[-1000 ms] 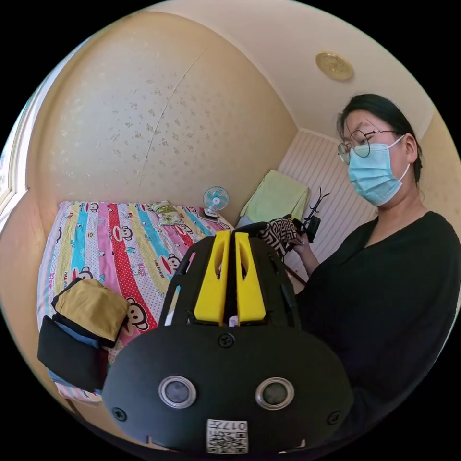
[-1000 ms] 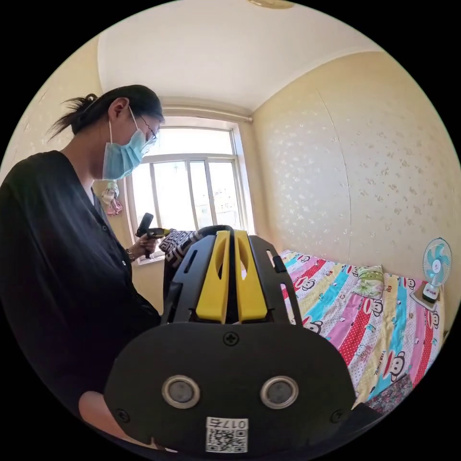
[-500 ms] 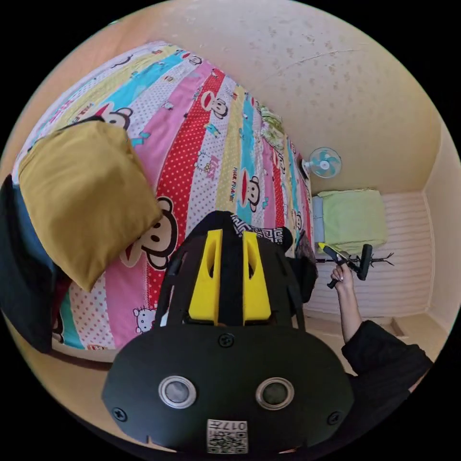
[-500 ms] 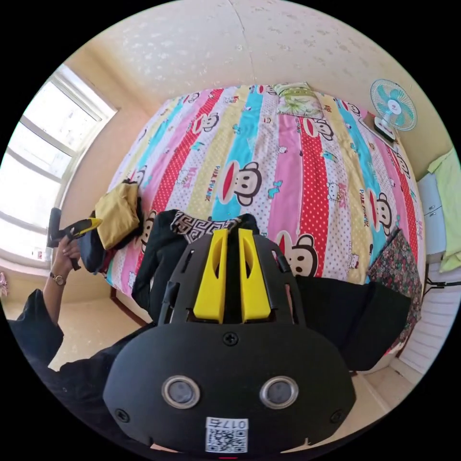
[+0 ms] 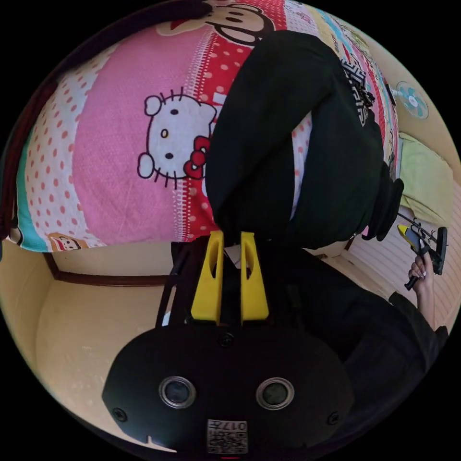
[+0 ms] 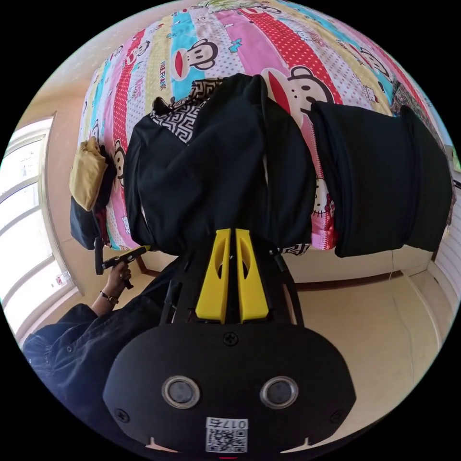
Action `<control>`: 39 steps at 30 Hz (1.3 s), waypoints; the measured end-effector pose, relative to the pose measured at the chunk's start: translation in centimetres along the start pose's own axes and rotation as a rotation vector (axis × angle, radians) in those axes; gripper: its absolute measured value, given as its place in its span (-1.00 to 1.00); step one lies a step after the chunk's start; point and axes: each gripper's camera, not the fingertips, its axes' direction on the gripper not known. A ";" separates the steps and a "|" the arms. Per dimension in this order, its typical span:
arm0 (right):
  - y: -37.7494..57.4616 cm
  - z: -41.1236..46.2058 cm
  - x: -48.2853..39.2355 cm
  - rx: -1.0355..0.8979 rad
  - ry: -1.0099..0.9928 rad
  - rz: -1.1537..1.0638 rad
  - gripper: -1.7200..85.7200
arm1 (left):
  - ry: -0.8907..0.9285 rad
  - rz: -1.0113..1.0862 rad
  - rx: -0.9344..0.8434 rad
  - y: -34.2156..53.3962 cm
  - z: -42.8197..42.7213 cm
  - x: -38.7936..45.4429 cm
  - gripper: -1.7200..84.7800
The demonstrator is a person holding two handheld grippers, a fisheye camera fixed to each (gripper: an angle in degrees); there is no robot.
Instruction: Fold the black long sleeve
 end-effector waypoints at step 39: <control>-7.8 1.7 22.4 -0.159 0.017 -0.150 -0.88 | -0.049 -0.114 -0.039 6.1 -2.2 -7.4 -0.69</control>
